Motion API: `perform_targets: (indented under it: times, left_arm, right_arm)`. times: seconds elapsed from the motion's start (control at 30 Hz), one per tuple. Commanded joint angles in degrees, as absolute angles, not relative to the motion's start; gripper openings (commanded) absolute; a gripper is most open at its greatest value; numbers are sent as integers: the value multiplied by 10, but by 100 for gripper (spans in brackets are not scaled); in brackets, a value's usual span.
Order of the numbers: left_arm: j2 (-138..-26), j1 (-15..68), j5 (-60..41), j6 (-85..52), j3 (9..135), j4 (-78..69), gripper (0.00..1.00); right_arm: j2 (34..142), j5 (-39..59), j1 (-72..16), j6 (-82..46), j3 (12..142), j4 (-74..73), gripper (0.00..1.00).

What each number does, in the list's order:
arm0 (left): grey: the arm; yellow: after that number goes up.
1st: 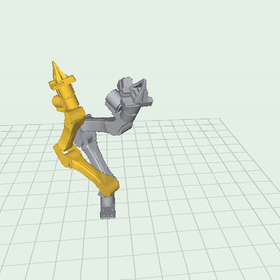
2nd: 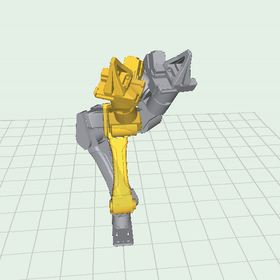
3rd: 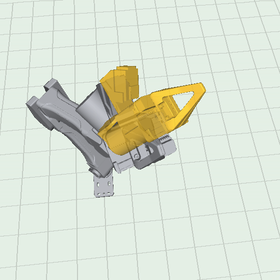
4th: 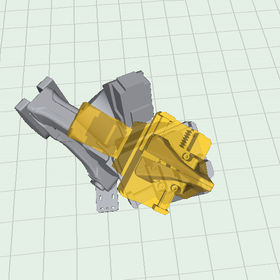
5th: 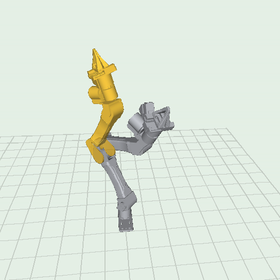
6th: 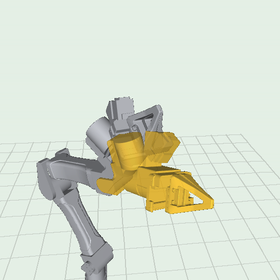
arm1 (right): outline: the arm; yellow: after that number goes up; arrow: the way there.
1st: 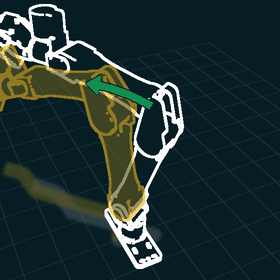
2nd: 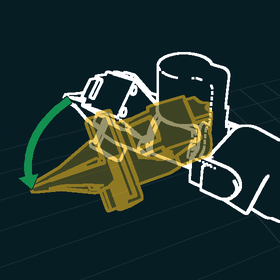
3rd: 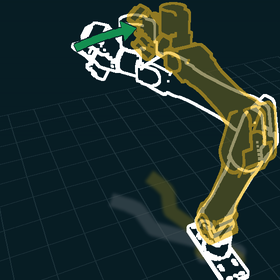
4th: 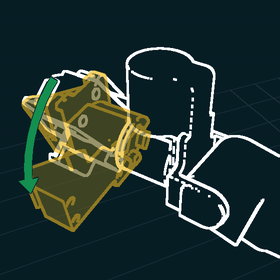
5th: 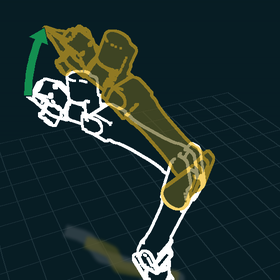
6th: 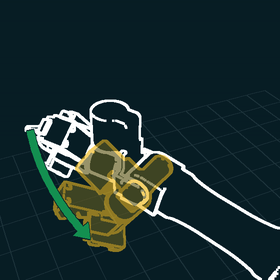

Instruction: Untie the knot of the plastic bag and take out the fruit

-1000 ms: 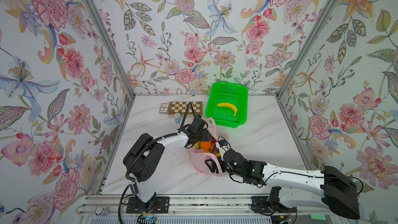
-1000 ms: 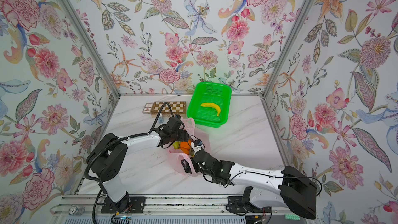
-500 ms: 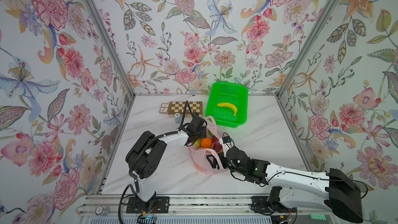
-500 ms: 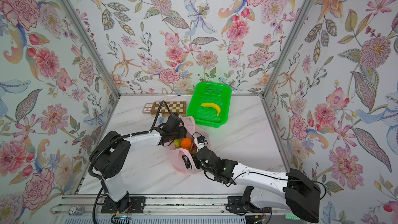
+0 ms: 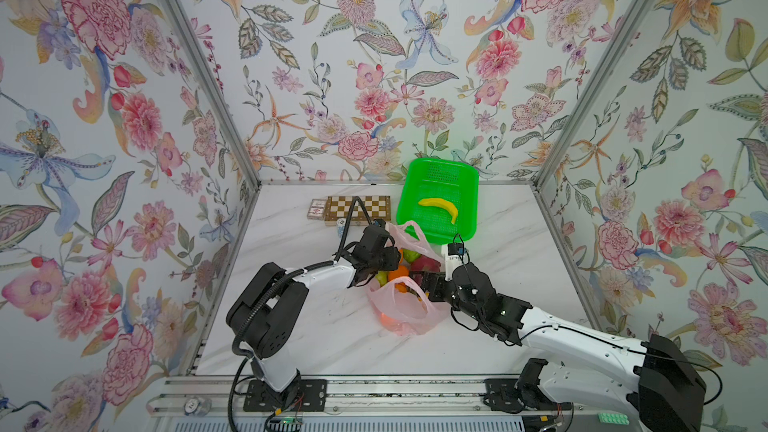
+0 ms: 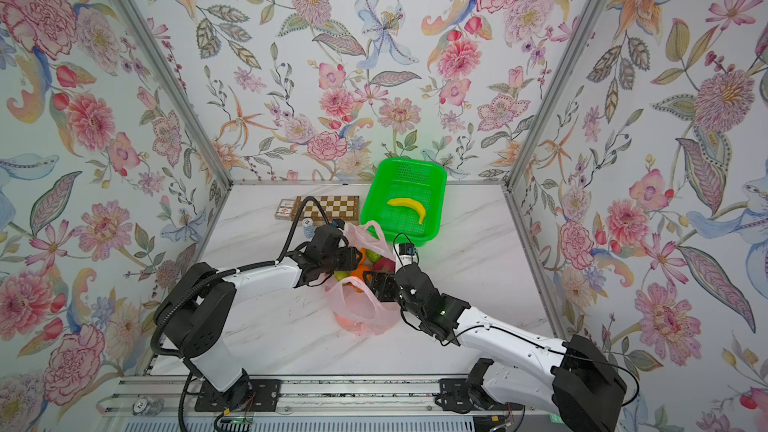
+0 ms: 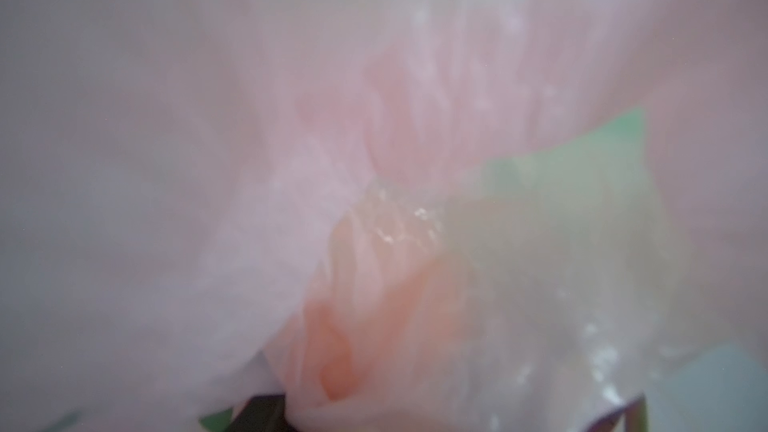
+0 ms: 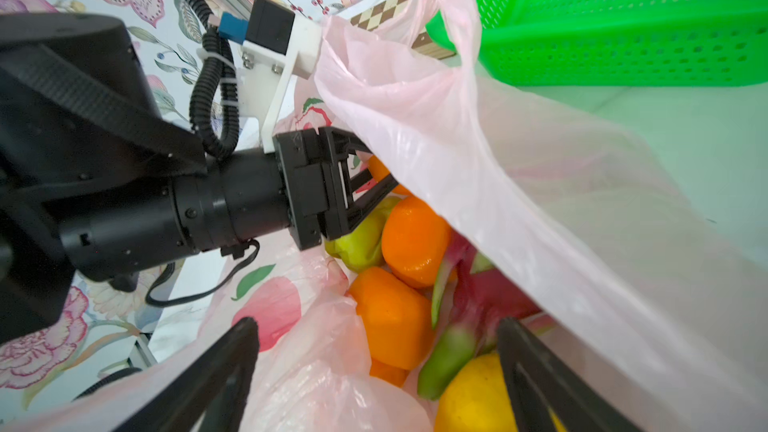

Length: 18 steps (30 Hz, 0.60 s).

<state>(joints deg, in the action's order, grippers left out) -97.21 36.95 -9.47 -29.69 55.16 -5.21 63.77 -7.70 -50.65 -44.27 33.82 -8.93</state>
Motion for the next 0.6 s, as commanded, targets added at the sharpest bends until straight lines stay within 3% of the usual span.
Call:
perform_targets:
  times: [0.0,0.57]
  left_arm:
    - [-932,373,-151,-256,529,-104,41]
    - [-847,392,-253,-107,465,-198,41]
  right_arm:
    - [624,-48,-481,-434,358,-105,94]
    - [707,74,-395,-434,445,-94,95]
